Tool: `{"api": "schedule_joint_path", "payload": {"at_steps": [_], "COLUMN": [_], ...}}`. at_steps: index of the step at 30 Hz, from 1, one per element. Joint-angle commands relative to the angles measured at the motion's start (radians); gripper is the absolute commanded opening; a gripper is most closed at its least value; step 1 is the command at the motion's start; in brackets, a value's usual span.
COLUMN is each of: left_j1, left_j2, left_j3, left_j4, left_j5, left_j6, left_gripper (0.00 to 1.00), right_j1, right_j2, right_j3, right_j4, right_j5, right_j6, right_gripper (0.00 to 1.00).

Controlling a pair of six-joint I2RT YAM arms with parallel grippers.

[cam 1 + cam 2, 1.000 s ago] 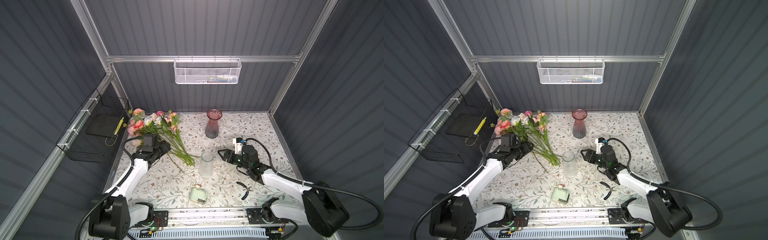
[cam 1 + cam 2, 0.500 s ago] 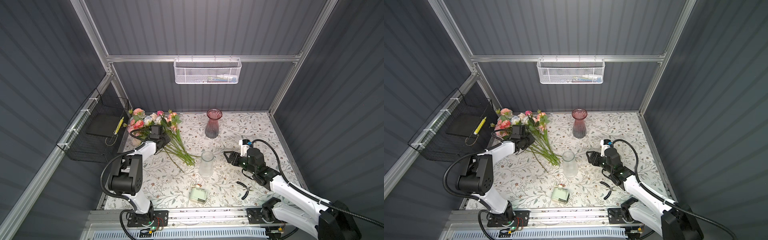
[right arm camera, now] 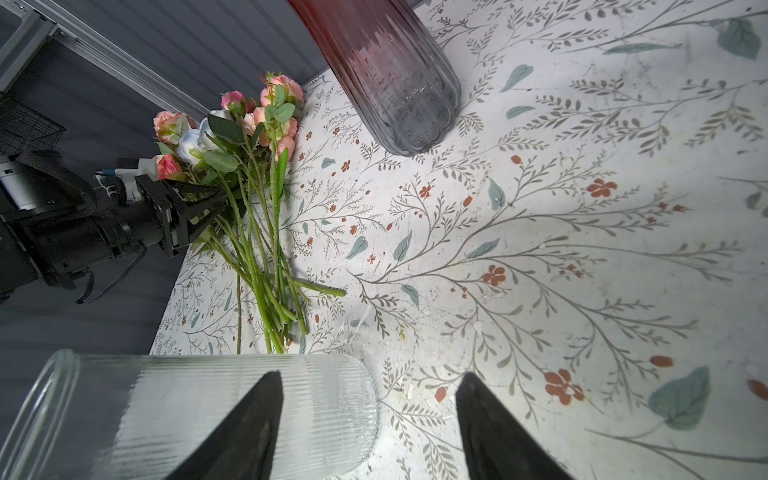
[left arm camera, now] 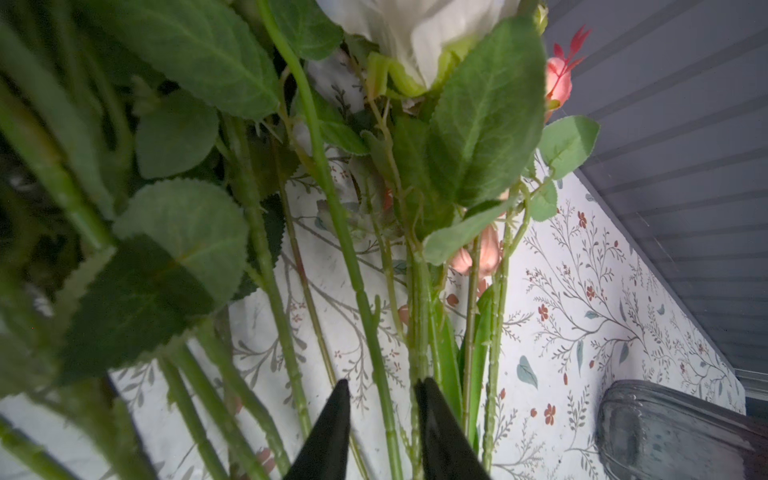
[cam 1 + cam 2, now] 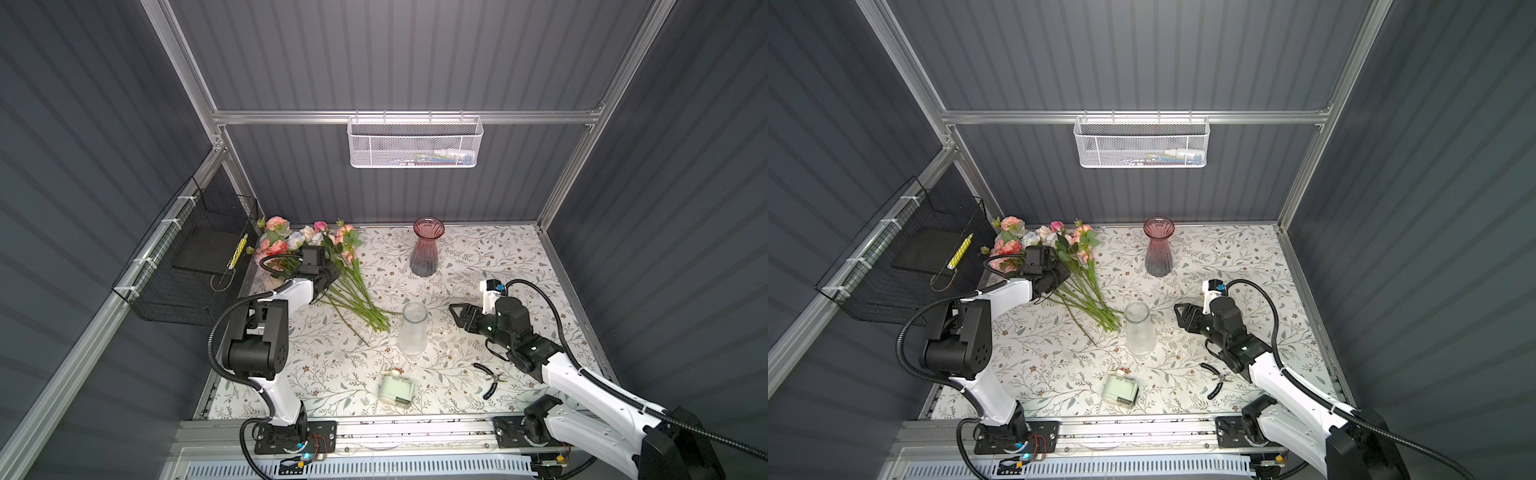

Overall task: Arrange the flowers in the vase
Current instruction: 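Grasp a white rose stem in the bunch with the left gripper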

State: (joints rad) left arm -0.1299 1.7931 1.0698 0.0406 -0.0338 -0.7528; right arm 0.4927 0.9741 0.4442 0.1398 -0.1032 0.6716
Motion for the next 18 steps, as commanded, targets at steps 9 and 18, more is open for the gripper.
{"api": "schedule_joint_path", "payload": {"at_steps": [9, 18], "left_j1": [0.006, 0.006], "left_j2": [0.098, -0.013], "left_j3": [0.062, 0.051], "left_j4": [0.040, 0.013], "left_j5": [0.002, 0.021], "left_j6": [-0.006, -0.024], "left_gripper": [0.25, 0.00], "right_j1": [0.006, 0.006], "right_j2": [-0.024, -0.054], "right_j3": [-0.009, -0.010], "right_j4": [-0.048, -0.068], "right_j5": [0.023, 0.041], "right_j6": [-0.017, -0.020], "right_gripper": [0.69, 0.69]}}
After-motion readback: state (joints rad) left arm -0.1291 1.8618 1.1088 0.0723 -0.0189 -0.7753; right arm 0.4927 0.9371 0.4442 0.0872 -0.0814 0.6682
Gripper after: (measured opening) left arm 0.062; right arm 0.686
